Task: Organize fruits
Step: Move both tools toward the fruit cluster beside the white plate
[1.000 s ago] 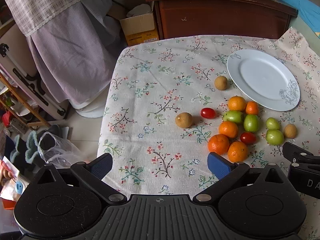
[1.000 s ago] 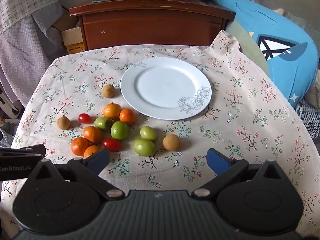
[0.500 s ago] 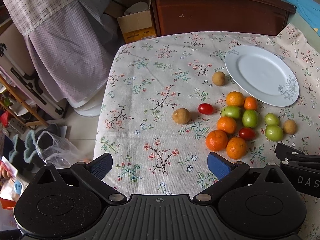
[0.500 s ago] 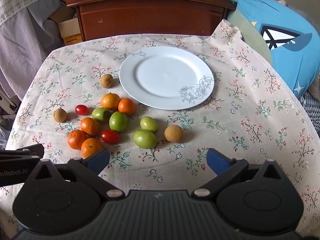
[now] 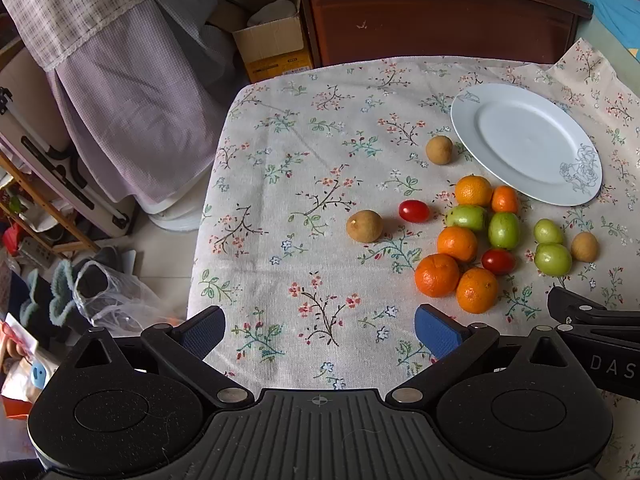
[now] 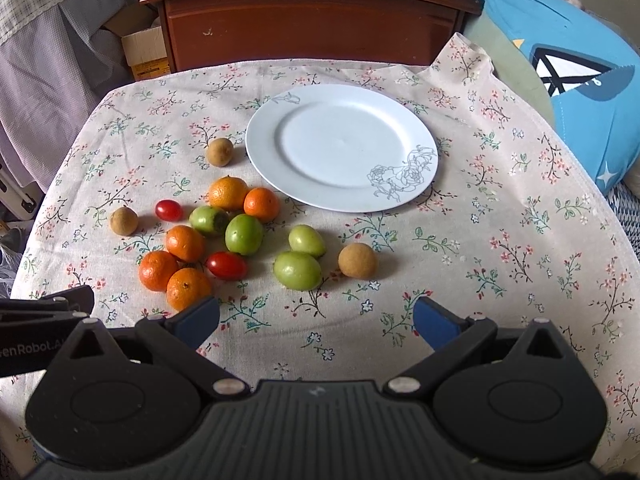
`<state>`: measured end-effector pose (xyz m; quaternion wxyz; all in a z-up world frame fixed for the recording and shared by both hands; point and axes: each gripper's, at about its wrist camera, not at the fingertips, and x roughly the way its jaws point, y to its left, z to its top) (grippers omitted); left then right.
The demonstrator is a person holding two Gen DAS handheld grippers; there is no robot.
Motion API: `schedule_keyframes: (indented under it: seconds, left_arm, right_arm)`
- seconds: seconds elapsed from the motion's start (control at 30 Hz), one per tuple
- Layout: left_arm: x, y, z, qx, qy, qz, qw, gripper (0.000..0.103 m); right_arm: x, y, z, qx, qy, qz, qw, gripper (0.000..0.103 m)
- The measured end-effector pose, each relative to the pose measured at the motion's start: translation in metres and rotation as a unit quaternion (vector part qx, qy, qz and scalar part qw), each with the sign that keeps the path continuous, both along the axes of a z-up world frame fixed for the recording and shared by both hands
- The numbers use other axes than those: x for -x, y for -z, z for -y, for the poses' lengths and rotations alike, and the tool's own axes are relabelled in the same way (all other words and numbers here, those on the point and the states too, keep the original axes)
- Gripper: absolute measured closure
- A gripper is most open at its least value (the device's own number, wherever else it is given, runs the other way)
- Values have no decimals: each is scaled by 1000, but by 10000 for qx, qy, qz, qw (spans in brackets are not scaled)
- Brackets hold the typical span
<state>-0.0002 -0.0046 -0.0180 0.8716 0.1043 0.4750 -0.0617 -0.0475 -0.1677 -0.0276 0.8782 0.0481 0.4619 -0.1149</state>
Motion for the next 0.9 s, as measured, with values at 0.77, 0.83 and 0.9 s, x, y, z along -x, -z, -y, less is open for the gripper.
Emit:
schedule_keyframes:
  seconds: [0.77,0.83,0.9]
  left_arm:
    - [-1,1,1,98,-36,16,9999,2]
    - [-2,1,1,104,-33,6,9999,2]
    - [-2,0,1,86,-12,-7,10000,2]
  right_arm:
    - [-1,1,-2,95,-52,72,9999,1]
    - [-1,0,-1,86,-56,68,9999,1]
    - [-1,0,1,97,-74,82,9999,1]
